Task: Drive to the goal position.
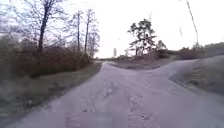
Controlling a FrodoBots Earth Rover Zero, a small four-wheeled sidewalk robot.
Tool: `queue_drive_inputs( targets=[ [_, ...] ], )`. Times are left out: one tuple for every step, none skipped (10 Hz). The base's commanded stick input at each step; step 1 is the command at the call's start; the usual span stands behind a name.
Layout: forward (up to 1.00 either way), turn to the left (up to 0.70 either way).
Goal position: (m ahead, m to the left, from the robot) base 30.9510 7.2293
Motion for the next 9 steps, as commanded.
queue_drive_inputs(
  targets=[
    [1.0, 0.01],
    [1.0, 0.01],
    [1.0, 0.01],
    [1.0, 0.01],
    [1.0, 0.01],
    [1.0, 0.01],
    [1.0, 0.01],
    [1.0, 0.01],
    [1.0, 0.01]
  ],
)
